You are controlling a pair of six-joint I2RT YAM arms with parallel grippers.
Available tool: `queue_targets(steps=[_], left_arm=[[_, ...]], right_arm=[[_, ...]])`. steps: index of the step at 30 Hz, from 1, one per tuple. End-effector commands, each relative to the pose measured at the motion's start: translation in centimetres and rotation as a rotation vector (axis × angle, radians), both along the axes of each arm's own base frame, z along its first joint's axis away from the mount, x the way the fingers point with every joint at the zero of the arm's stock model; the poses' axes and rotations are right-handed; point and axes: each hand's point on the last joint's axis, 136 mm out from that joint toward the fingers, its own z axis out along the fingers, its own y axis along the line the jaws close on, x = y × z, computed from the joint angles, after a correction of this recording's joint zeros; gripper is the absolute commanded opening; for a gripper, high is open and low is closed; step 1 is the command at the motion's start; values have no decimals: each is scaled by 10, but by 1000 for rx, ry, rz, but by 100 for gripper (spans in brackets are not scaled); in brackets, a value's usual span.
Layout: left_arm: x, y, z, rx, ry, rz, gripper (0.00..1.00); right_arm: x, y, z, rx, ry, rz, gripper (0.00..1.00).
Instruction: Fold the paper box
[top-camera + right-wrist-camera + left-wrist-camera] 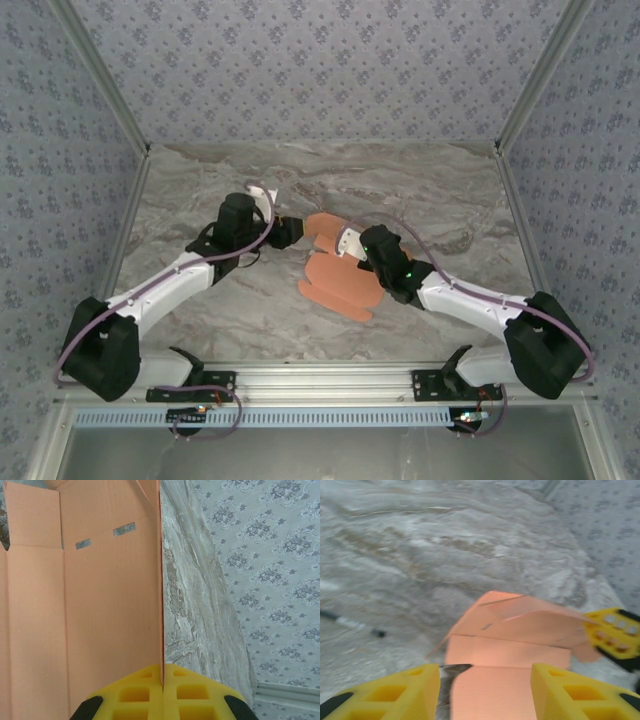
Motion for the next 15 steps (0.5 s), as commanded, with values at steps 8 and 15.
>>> queue_targets(steps=[8,15], left_arm=[[0,-43,40,-86,125,-133,43],[11,-74,35,-63,173,-191,42]], right_arm=[[-3,3,24,87,-19,3,2],[-3,5,27,92,-23,5,2]])
